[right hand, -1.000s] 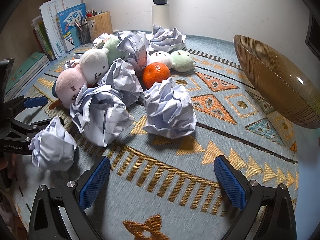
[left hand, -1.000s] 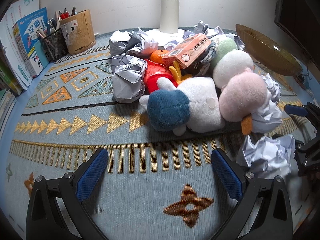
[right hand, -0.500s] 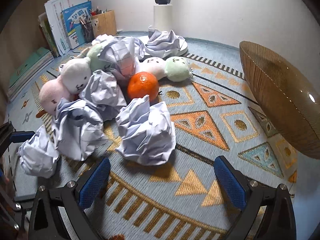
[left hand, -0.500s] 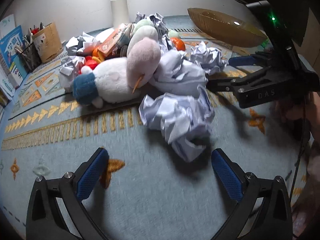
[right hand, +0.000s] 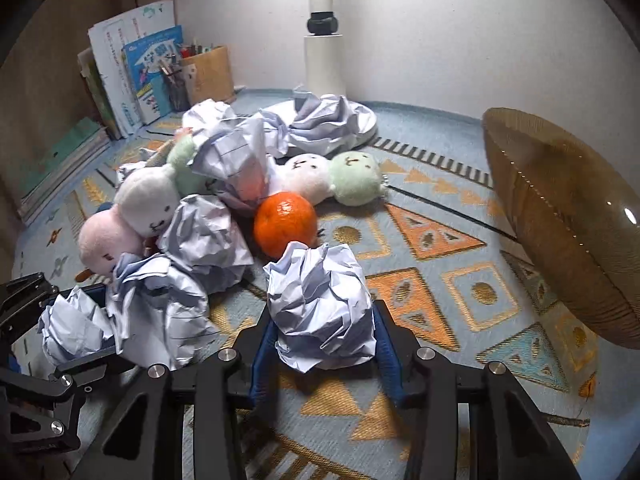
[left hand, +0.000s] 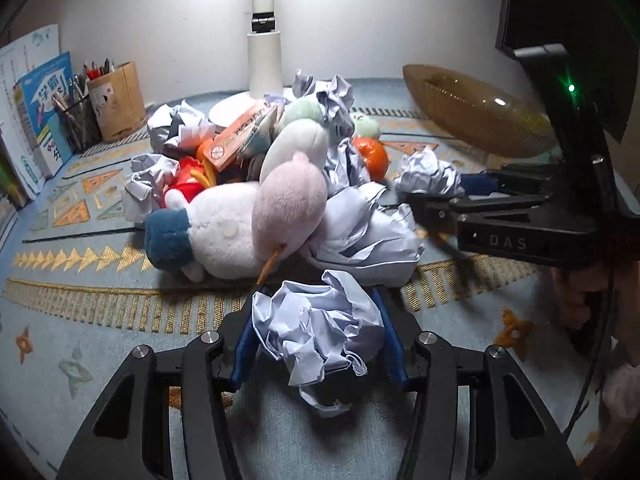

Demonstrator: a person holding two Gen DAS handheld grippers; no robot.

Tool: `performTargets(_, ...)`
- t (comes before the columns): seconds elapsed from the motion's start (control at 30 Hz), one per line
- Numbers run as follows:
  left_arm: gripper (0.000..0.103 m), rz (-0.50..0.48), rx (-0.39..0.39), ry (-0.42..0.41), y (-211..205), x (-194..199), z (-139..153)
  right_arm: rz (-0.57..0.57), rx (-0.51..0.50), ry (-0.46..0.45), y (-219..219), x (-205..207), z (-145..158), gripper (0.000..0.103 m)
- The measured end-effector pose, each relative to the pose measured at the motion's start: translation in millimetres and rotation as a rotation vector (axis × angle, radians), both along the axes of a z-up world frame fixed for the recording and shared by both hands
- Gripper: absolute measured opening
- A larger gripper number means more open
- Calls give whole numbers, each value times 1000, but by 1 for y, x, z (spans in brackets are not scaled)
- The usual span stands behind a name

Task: Organize objects
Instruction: 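Grasp a crumpled paper ball with the left tool while the right tool grasps another, then carry both paper balls over the brown glass bowl and open both tools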

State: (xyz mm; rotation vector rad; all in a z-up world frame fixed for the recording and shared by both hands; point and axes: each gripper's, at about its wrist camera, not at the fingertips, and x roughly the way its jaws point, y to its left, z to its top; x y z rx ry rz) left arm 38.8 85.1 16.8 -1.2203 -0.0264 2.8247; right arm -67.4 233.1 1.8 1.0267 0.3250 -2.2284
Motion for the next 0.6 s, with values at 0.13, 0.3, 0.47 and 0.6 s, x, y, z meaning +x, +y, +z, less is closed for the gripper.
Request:
performTargets(0.13,51,39,4,126,-5,17,16,6,24,116,-3,18,9,44)
performTargets(0.3,52,48,1,230,-6,31,28,-49,-84,212,20,28,25,45)
performTargets(0.47,52,57,-7,202,-6,25,25,-78,-111,222,26,27,29,45)
performTargets(0.6,52,51,-29,203,8,23,27,-50,-110,194,24,23,29,45)
